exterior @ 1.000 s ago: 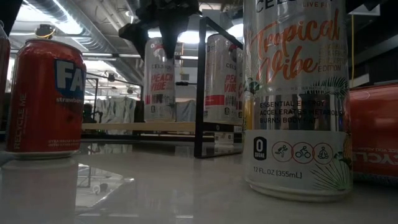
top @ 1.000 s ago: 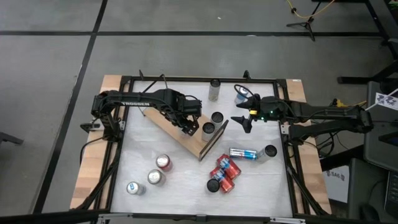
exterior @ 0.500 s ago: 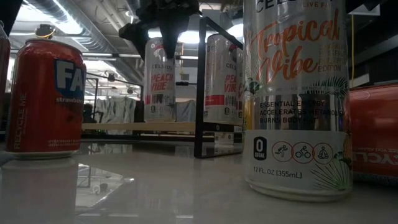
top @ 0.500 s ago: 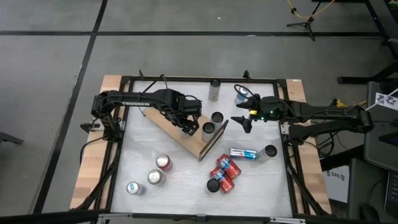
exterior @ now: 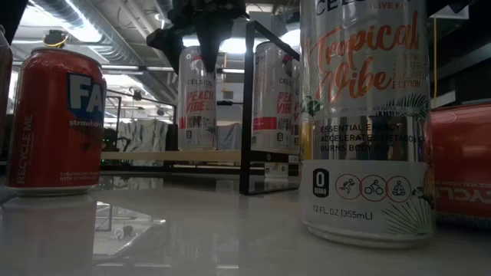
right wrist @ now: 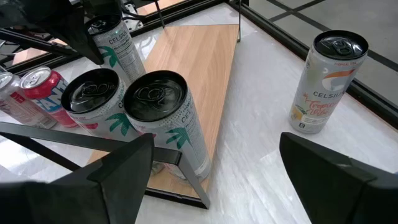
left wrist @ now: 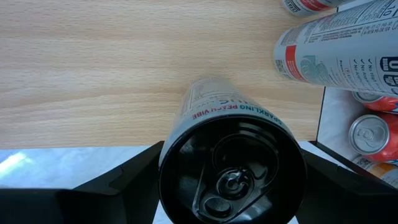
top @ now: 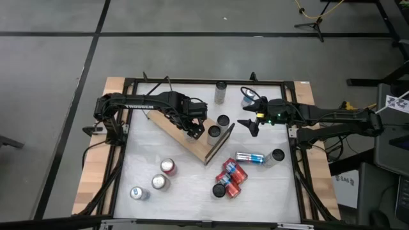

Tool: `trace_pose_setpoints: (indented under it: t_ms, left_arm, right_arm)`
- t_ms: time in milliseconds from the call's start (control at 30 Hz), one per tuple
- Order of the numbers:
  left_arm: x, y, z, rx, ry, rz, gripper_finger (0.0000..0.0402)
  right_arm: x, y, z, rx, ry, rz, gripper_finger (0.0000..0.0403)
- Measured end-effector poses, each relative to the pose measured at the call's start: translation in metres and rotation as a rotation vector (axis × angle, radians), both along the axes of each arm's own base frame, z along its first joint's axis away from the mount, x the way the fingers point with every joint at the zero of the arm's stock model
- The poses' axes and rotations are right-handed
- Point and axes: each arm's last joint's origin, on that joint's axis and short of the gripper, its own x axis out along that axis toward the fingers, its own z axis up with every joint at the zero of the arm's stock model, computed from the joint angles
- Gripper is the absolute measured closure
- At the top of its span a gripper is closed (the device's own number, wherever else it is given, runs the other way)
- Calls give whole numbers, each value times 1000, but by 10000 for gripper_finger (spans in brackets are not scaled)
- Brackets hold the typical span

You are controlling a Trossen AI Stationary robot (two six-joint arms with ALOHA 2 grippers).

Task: Place canned beverage on shelf
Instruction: Put the white-pink soda can on the shelf aligned with the other white-pink soda cans

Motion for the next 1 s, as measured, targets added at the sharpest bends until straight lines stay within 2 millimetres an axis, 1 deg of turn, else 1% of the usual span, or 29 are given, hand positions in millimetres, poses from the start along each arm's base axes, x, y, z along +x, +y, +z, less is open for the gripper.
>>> trace_pose_setpoints:
  t_ms: [133,367,467,1000]
  left_arm:
    - [0,0,0,0,-3,-3,111]
    - [0,0,0,0,-2,-3,63]
    - [0,0,0,0,-2,-3,51]
    - [0,0,1,-7,-2,-4,46]
  right_arm:
    - [0,0,0,0,0,0,61]
    - [0,0,0,0,0,0,61]
    - [0,0,0,0,-1,0,61]
    - [0,0,0,0,0,0,61]
